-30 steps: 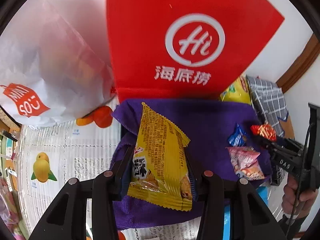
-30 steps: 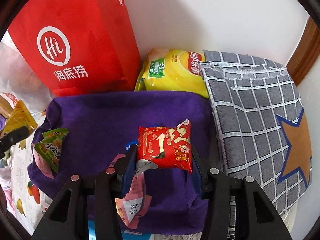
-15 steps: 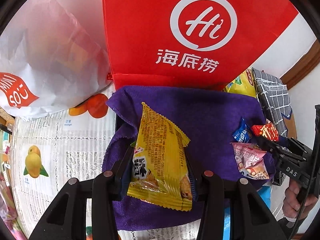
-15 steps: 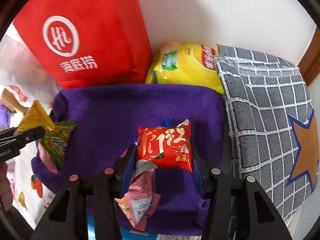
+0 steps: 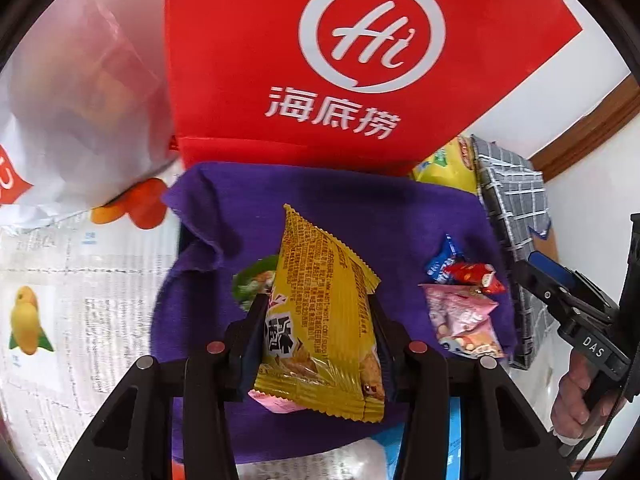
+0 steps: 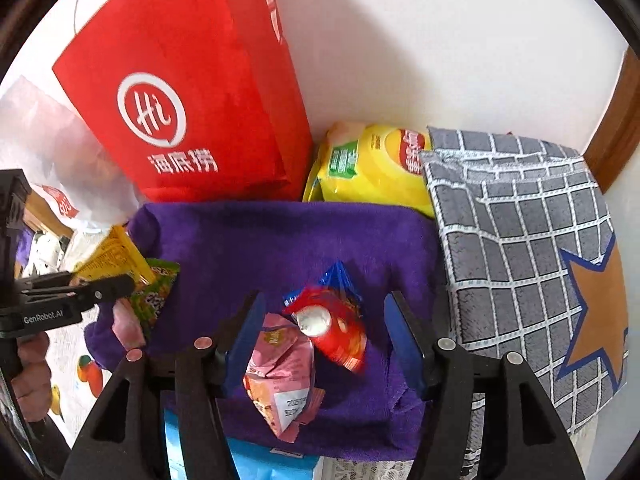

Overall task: Organize snacks
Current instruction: 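Open the right tool onto the towel while the left releases the yellow bag, then move both open tools back toward the remaining snack pile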

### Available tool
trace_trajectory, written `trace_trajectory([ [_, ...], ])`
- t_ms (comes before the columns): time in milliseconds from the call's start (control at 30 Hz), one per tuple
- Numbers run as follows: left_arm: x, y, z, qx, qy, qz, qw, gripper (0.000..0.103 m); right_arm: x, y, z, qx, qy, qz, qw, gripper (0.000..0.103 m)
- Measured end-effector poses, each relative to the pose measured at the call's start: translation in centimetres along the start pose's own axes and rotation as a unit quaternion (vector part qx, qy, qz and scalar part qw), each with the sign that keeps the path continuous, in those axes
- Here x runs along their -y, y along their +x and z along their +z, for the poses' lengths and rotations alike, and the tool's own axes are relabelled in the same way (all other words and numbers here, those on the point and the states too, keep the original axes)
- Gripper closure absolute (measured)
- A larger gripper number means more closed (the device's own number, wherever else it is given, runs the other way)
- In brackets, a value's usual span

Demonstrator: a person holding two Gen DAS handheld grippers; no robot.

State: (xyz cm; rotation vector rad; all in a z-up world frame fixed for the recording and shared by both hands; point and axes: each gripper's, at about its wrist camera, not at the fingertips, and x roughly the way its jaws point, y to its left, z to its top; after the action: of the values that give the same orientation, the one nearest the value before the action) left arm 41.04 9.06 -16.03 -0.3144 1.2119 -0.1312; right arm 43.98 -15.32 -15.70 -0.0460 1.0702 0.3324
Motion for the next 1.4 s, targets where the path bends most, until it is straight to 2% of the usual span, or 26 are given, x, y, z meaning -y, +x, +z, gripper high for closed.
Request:
trace_trajectory([
  [100,0.2,0.2,-0.1,0.001,0.003,0.002,1.0000,0.059,0.0,-1.3,0.1,0.018,0.004,0.001,1.000,0.041],
  [267,1.0,-0.3,-0.2,0.014,0.003,-0.023,0.9996,0.056,-0.3,-3.4,0.2,0.052,0.002,0.001,0.999,0.041],
  [333,1.3,-0.7,-0.3,0.024,0.012,-0.019,0.9995,0.045,-0.6,-4.1,0.1,0.060,-0.002,0.003,0.998,0.041],
  [400,1.6,-1.2,-0.2,0.032,0.017,-0.017,0.9992,0.040,-0.9,-4.6,0.0,0.068,-0.008,0.003,0.998,0.041],
  [600,1.9,-3.1,-0.3,0.051,0.021,-0.020,0.9983,0.038,-2.2,-5.5,0.0,0.080,-0.022,-0.005,0.997,0.041],
  [767,2.6,-5.5,-0.7,0.073,0.035,-0.025,0.9964,0.038,-3.1,-7.5,-0.9,0.108,-0.025,-0.026,0.994,0.041],
  [1000,3.6,-9.2,-1.7,0.113,0.053,-0.017,0.9920,0.038,-3.2,-10.3,-5.0,0.135,0.000,-0.063,0.989,0.041],
  [1100,4.3,-10.7,-2.3,0.140,0.075,0.018,0.9872,0.038,-2.9,-12.0,-7.2,0.130,0.013,-0.053,0.990,0.041],
  [1267,5.0,-12.9,-3.2,0.167,0.084,0.039,0.9816,0.038,-2.9,-14.9,-11.2,0.133,0.018,-0.061,0.989,0.042],
  [1333,5.4,-14.0,-3.9,0.179,0.090,0.055,0.9782,0.038,-3.0,-15.9,-13.3,0.133,0.016,-0.064,0.989,0.045],
  [1400,5.6,-14.8,-4.8,0.184,0.088,0.057,0.9772,0.038,-3.2,-16.4,-15.3,0.129,0.009,-0.068,0.989,0.049],
])
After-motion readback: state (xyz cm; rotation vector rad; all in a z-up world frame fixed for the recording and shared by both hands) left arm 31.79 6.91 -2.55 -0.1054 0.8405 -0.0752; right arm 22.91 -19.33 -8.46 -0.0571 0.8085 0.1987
